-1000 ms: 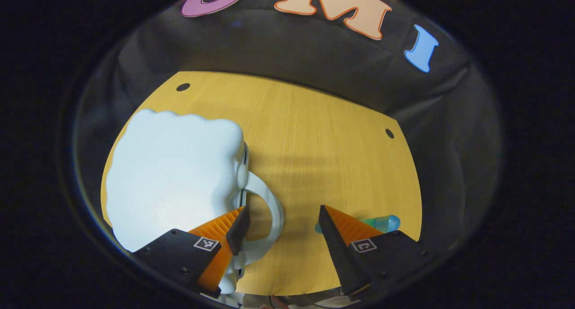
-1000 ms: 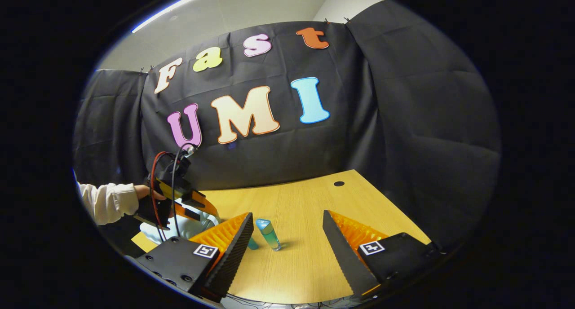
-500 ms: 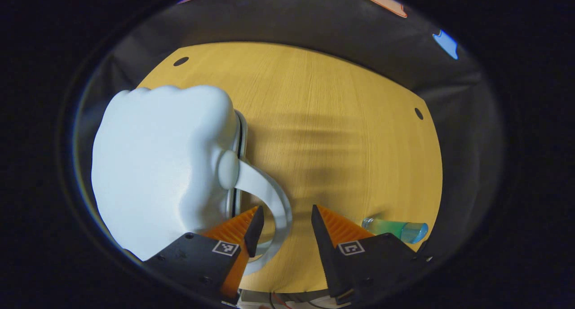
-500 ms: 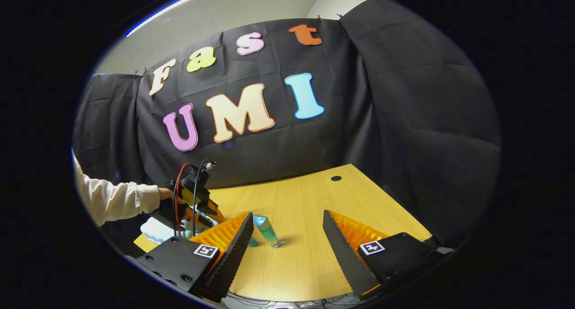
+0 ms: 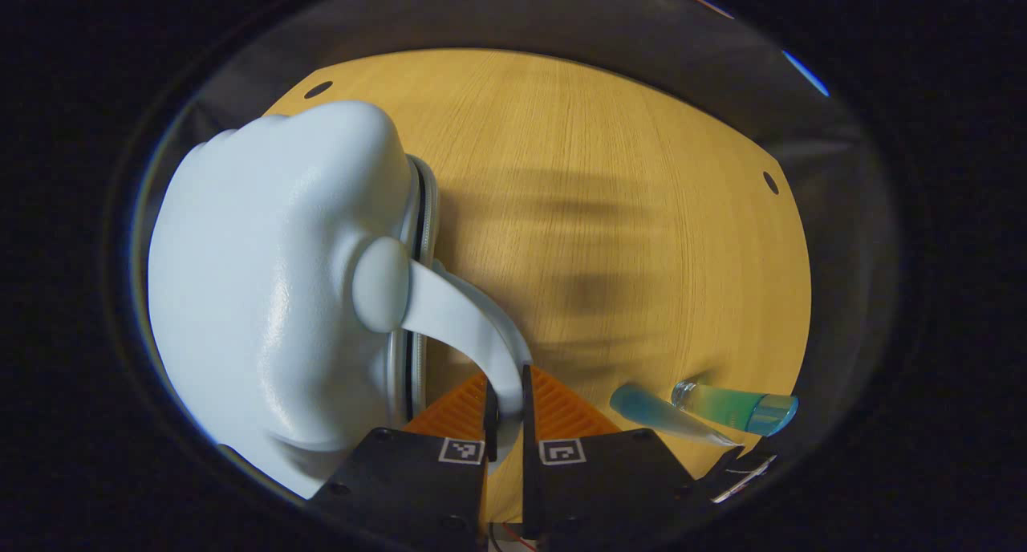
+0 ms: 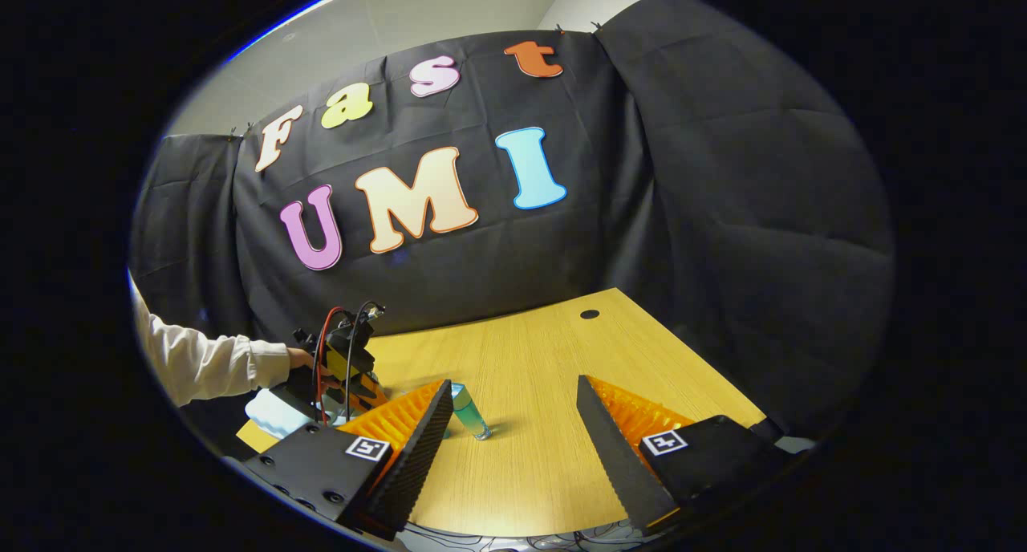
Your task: First open the suitcase, pack the skin care products into it, and then close the suitcase.
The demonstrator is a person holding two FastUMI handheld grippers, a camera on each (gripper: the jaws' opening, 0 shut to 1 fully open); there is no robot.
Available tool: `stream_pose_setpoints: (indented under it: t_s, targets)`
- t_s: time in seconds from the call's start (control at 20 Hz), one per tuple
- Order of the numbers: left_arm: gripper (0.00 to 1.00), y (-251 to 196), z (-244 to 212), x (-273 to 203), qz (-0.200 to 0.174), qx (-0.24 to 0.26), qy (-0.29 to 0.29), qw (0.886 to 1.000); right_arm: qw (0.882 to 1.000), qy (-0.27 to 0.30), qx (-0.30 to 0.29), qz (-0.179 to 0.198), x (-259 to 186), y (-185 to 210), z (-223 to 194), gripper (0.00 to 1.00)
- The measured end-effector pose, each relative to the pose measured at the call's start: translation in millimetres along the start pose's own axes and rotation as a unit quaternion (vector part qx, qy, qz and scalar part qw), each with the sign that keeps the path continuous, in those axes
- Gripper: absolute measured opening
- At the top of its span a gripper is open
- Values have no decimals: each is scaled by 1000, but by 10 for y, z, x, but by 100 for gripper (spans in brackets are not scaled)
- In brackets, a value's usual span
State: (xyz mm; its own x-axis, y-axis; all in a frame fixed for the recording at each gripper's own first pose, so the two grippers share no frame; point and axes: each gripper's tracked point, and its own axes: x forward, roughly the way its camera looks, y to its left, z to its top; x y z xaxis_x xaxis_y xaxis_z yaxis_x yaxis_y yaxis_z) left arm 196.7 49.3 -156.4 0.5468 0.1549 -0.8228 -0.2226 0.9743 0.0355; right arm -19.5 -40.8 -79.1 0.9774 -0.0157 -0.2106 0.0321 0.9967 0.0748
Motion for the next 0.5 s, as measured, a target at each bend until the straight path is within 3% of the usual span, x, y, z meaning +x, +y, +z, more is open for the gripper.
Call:
stream_pose_setpoints:
  t_s: [0.35,0.5]
  targets:
    - [1,-76,42,-149,-11,26,-7,1000,1000,4,-9,6,40,48,-27,98]
    - [0,-163,84,-322,-42,23,-18,999,1000,5,-7,11,49,90,-46,98]
